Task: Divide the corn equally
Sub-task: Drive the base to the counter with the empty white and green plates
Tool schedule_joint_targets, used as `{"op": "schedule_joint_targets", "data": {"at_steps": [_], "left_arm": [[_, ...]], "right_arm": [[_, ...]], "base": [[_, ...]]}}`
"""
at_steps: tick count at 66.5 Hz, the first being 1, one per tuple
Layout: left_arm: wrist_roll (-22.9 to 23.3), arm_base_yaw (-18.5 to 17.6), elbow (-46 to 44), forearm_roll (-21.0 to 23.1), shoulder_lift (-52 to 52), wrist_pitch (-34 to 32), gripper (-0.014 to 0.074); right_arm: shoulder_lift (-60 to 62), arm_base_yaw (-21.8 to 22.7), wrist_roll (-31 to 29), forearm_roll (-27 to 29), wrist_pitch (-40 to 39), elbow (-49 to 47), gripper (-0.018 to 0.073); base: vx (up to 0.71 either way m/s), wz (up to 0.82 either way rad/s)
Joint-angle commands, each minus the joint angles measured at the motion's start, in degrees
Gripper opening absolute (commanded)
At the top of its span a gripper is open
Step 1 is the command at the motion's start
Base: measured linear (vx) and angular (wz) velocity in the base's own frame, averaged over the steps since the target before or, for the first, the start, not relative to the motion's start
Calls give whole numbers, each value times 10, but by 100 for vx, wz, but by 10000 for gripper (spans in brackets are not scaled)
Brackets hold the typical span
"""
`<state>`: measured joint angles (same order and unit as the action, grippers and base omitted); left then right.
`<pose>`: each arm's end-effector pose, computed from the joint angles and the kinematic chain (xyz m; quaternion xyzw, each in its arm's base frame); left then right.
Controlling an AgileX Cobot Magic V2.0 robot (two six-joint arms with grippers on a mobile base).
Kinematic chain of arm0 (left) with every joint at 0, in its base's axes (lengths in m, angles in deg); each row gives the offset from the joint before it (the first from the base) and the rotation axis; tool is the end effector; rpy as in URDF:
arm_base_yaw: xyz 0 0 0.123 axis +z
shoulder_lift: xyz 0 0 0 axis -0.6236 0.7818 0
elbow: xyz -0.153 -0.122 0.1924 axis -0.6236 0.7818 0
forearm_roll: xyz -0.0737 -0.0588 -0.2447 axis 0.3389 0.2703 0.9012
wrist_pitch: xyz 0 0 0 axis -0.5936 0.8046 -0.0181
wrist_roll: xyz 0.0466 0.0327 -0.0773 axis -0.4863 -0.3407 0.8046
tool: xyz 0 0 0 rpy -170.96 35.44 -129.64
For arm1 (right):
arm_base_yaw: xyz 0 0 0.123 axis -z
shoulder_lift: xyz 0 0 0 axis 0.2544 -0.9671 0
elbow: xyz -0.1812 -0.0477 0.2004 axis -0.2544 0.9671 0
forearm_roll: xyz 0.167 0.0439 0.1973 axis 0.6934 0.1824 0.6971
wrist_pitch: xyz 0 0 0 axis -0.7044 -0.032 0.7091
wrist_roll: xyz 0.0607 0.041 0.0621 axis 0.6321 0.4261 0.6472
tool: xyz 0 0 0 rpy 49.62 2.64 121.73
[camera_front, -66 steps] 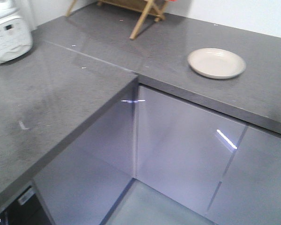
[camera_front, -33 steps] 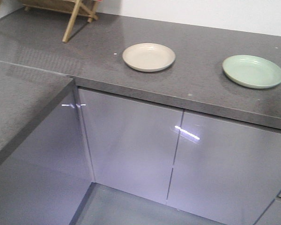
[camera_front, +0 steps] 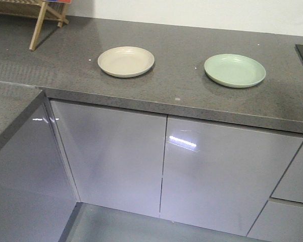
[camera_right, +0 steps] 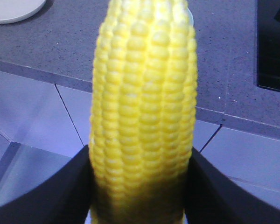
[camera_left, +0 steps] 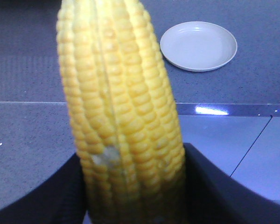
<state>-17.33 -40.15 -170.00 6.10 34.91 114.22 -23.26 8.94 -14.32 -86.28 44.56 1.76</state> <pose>0.2696 -0.0122 0.4477 0.0575 0.8754 -0.0108 0.4799 0.2198 0.0153 0.4252 -0.0204 0.9057 -0.0065 0.4235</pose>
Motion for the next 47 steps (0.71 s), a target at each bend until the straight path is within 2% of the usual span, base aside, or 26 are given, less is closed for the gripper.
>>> {"op": "schedule_joint_targets", "data": {"at_steps": [1,47], "left_arm": [[6,0,-11,4,-15,-45,17],[6,0,-11,4,-15,-45,17]], "right_arm": [[9,4,-4,-6,-37,-15,204],[9,4,-4,-6,-37,-15,204]], "base": [[0,-18],[1,-13]]}}
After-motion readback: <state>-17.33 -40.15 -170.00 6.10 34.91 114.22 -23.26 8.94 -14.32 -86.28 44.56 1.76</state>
